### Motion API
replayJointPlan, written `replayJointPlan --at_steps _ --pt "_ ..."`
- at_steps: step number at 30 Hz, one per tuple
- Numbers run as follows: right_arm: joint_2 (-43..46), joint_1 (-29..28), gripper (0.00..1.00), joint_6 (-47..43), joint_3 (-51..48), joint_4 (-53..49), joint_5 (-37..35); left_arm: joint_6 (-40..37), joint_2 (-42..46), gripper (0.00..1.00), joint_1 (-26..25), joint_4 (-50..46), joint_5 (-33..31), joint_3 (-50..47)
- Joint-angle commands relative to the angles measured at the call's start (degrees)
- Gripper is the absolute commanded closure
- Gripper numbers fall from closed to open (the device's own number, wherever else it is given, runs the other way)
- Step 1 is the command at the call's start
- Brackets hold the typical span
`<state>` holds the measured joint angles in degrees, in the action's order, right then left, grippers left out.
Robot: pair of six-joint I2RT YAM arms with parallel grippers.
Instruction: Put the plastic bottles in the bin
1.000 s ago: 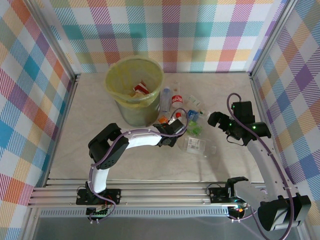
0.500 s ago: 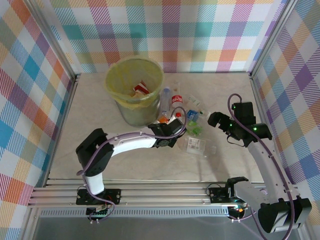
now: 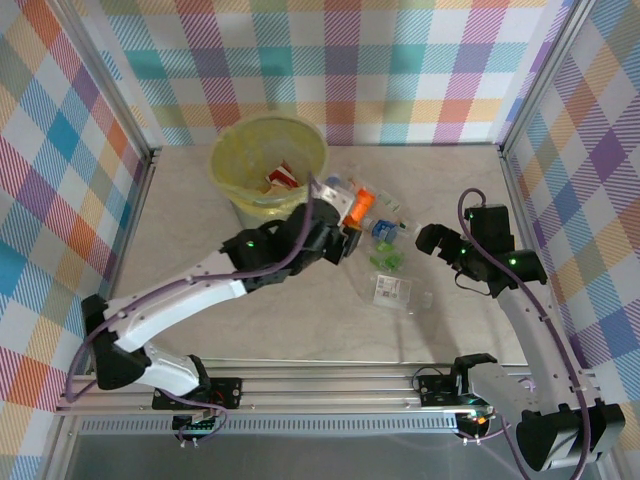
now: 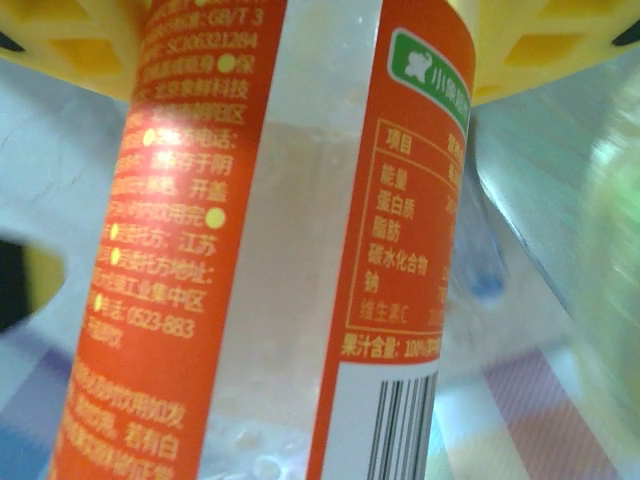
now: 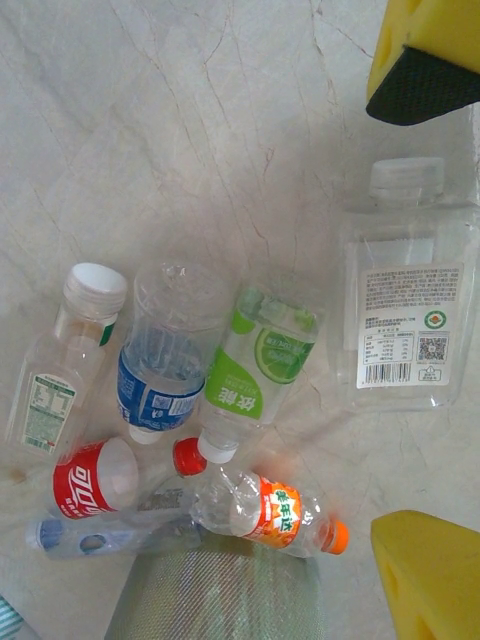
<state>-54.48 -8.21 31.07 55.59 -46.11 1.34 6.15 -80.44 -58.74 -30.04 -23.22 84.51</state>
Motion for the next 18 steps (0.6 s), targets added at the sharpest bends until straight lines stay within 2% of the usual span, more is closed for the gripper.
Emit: replayJointPlan --at_steps 1,5,11,13,18 --pt "0.76 0.12 0.0 0.04 1.36 0.21 1.72 -3.78 1.95 0.57 5.04 -0.65 -0.59 3.63" --pt "0.93 0.12 0.0 0.02 1.62 0.25 2.64 -4.91 0.35 0.57 12.75 -2.75 2.78 8.92" --pt "0.51 0.12 0.0 0.13 2.19 0.22 4.07 -7.76 -7.74 0.57 24.6 -11.24 6.28 21.27" --pt "0.29 0.12 0.0 0.22 2.24 0.23 4.28 -10.75 -10.39 0.56 27.36 -13.37 8.16 24.77" --pt "-0.48 0.12 0.0 0.22 2.33 0.31 4.53 -26.04 -14.07 0.56 32.22 -11.65 14.37 26.98"
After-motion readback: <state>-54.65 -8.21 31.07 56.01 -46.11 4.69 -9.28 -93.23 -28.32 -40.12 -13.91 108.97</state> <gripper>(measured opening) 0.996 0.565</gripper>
